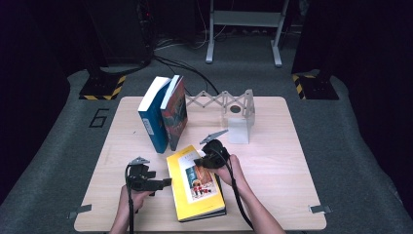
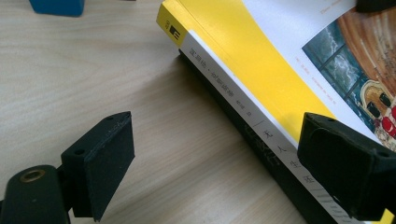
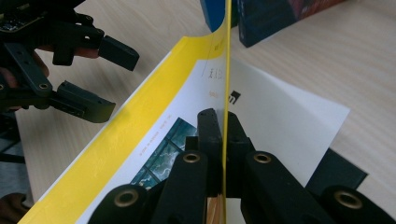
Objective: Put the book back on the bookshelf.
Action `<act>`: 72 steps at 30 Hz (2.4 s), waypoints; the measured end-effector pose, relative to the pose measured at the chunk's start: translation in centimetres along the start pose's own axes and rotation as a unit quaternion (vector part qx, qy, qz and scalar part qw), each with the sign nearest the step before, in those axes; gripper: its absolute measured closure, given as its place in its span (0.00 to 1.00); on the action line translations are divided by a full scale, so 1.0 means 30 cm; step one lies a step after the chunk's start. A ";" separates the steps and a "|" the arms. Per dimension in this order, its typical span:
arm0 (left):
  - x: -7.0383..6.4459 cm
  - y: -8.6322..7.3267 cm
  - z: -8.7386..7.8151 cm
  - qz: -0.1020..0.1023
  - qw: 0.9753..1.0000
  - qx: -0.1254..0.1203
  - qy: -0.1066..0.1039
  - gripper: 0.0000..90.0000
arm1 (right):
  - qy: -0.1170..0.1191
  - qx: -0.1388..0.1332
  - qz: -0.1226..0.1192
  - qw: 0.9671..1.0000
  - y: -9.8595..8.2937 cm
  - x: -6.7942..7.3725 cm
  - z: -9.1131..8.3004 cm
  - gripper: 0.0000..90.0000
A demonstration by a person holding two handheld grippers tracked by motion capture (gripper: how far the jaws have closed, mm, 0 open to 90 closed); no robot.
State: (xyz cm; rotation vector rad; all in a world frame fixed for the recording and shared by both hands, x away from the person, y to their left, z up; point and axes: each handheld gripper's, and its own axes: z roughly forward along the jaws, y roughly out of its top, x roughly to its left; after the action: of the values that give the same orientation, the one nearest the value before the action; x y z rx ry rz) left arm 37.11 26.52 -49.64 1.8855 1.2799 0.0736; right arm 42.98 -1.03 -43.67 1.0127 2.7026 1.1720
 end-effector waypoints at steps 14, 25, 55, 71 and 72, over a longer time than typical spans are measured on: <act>-0.020 0.067 -0.004 -0.005 0.998 -0.015 -0.063 0.12 | -0.074 -0.033 -0.095 0.992 0.069 0.094 -0.134 1.00; -0.059 0.122 0.006 0.007 0.996 -0.021 -0.084 0.12 | -0.099 -0.068 -0.124 0.985 0.091 0.150 -0.208 1.00; -0.119 0.203 0.054 0.026 0.994 -0.022 -0.104 0.18 | -0.126 -0.106 -0.145 0.976 0.120 0.157 -0.277 1.00; -0.137 0.193 0.067 0.034 0.992 -0.046 -0.109 0.61 | -0.131 -0.109 -0.174 0.970 0.121 0.170 -0.254 1.00; -0.139 0.192 0.069 0.028 0.993 -0.048 -0.109 0.62 | -0.131 -0.110 -0.176 0.969 0.119 0.170 -0.255 1.00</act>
State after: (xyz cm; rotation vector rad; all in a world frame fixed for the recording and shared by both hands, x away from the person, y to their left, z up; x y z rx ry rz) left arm 40.37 21.25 -45.59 1.7928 1.0581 -0.0398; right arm 38.89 -1.22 -34.70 0.5802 2.3536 1.1429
